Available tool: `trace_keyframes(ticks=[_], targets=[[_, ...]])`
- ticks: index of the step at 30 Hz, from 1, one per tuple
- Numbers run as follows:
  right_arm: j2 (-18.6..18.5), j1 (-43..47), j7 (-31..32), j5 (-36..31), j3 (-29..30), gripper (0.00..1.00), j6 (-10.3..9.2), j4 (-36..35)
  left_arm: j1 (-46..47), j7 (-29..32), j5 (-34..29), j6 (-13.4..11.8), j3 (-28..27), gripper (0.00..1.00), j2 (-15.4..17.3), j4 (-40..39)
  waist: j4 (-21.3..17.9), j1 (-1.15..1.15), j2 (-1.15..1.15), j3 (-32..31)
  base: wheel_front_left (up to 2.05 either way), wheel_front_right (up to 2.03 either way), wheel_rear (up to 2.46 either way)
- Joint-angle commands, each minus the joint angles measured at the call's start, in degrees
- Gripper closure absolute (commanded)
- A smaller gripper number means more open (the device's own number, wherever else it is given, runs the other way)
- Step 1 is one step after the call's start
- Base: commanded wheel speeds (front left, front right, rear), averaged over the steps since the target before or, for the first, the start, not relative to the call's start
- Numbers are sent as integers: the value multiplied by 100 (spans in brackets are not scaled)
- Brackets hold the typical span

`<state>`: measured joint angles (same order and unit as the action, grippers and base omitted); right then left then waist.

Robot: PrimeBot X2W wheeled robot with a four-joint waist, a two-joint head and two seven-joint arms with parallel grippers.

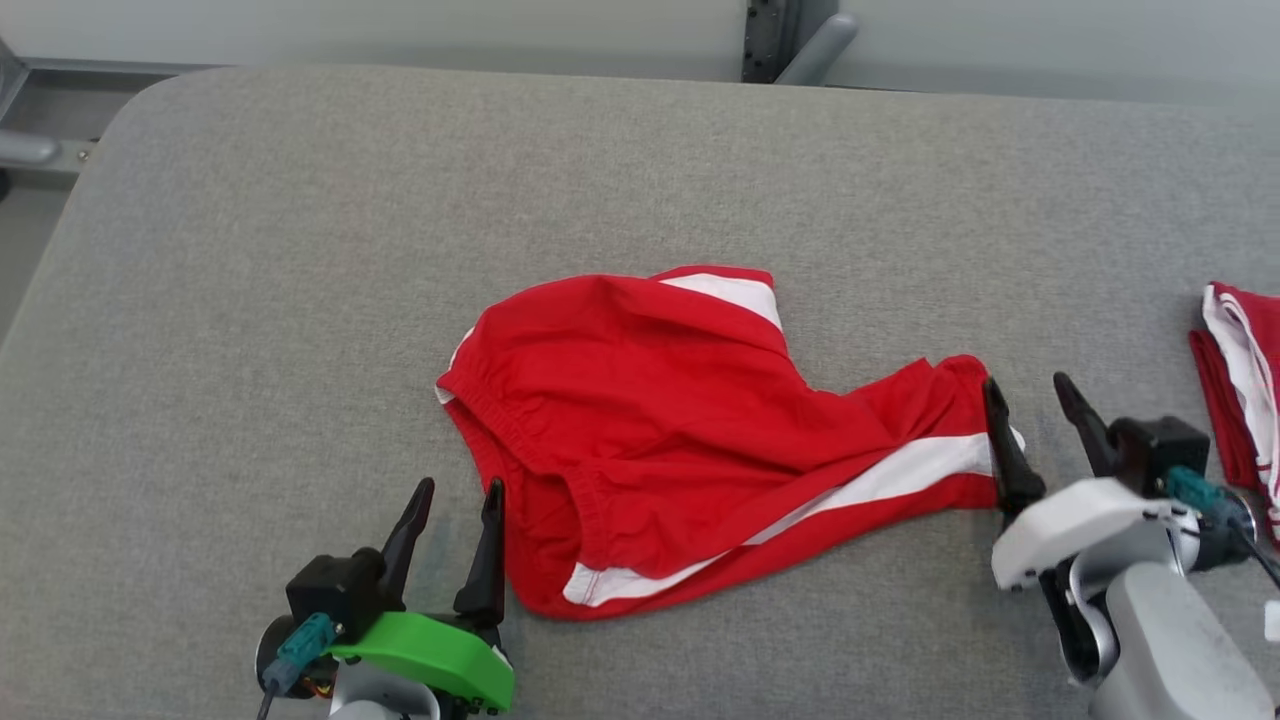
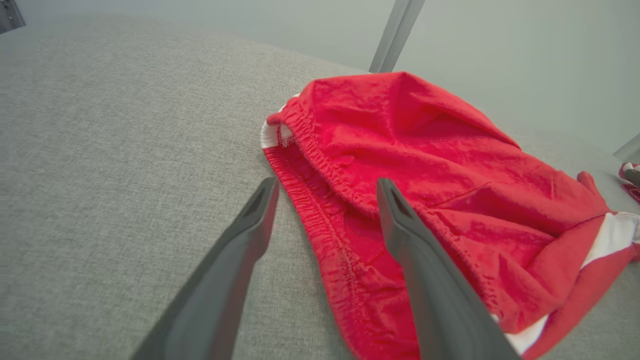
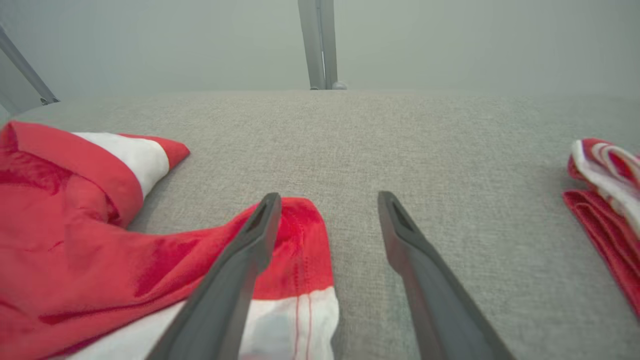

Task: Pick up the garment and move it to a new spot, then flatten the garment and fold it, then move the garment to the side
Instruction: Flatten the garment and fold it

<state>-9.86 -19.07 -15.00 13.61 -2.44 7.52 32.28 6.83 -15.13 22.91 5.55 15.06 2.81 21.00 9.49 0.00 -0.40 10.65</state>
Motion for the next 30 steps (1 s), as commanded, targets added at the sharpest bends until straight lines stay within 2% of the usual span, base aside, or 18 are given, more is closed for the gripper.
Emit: trace_keyframes(ticks=[1, 5, 10, 18, 24, 30], targets=[[31, 250, -17, -87, 67, 0, -7, -184, -87, 1, -45, -11, -42, 0, 18, -9, -468, 0, 40, -454, 0, 0, 0], [242, 920, -17, -272, 231, 0, -7, -914, -220, 2, -154, -8, -148, 0, 19, -9, -771, 0, 40, -689, 0, 0, 0], [432, 1463, -17, -319, 238, 0, -7, -1341, -344, 2, -103, 34, -129, 0, 20, 69, -1069, 0, 40, -841, 0, 0, 0], [554, 1681, -18, -301, 152, 0, -7, -1392, -211, 1, 100, 122, 170, 0, 20, 425, -1350, 0, 40, -786, 0, 0, 0], [586, 1602, -18, -300, 223, 0, -7, -1399, -54, 1, 58, 11, 256, 0, 20, 767, -1406, 0, 40, -708, 0, 0, 0], [620, 1606, -18, -264, 270, 0, -7, -1403, -62, 1, -24, -117, 150, 0, 21, 765, -1353, 0, 40, -653, 0, 0, 0]])
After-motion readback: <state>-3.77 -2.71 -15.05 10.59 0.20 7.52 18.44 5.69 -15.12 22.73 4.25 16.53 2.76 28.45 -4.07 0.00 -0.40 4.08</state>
